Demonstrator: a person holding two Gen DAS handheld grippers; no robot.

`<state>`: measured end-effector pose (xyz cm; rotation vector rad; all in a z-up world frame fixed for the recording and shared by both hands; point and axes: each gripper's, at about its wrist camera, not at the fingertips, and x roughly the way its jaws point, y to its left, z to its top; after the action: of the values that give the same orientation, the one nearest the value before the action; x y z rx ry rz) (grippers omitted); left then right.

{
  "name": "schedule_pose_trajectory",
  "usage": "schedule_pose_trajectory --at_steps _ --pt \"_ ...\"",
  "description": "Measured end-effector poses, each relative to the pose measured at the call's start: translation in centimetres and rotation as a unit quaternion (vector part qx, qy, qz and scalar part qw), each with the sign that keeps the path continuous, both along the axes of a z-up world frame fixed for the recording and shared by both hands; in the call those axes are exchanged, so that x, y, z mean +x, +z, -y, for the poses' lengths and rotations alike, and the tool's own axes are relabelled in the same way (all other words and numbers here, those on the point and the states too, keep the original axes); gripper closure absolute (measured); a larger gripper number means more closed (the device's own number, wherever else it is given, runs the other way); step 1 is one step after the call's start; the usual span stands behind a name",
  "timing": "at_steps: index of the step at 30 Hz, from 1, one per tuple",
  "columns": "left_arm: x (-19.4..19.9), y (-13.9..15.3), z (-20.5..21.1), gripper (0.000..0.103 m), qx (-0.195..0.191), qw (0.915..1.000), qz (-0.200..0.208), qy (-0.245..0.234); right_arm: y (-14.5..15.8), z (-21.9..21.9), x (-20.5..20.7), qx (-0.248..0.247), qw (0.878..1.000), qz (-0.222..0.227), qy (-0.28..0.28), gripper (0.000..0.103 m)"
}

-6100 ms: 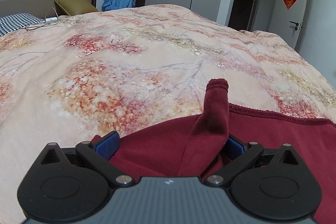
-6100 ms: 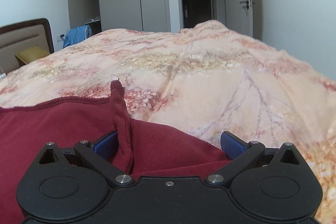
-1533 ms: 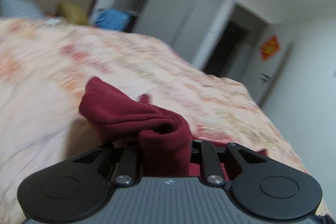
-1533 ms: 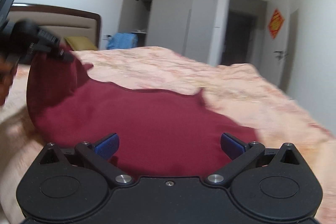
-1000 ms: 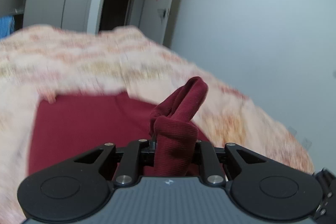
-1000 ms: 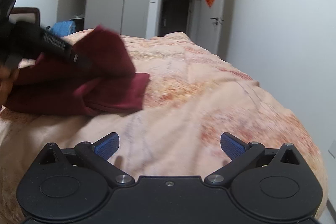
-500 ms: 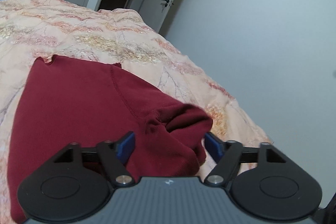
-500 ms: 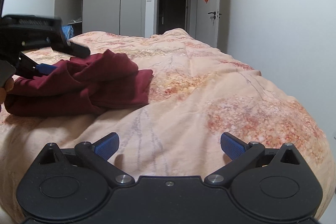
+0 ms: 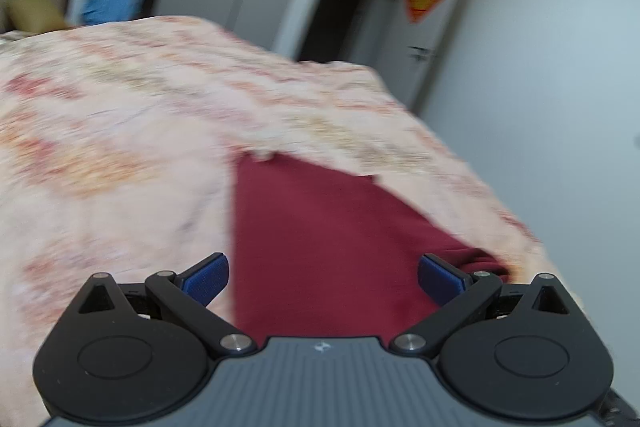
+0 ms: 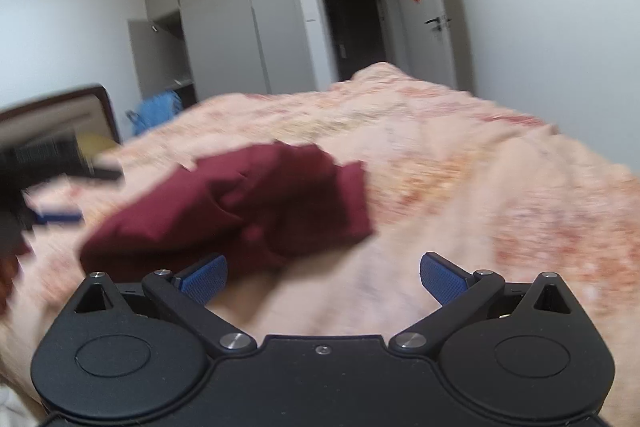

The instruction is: Fold small clothes

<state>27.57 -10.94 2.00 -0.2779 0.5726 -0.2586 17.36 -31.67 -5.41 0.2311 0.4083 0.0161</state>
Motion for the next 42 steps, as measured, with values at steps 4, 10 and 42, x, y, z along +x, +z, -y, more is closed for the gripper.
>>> schedule_pose_trajectory --at_steps 4,10,42 --pt "0.2 -1.2 -2.7 0.0 -0.002 0.9976 -0.044 0.053 0.9 -0.9 1.6 0.052 0.998 0.02 0.027 0.001" --pt "-0.4 -2.5 -4.9 0.0 -0.02 0.994 -0.075 0.077 1.7 -2.7 4.5 0.071 0.996 0.02 0.045 0.01" --pt "-1.3 -5.1 -2.3 0.0 0.002 0.9961 -0.086 0.019 -1.1 -2.1 3.0 0.053 0.998 -0.013 -0.008 0.069"
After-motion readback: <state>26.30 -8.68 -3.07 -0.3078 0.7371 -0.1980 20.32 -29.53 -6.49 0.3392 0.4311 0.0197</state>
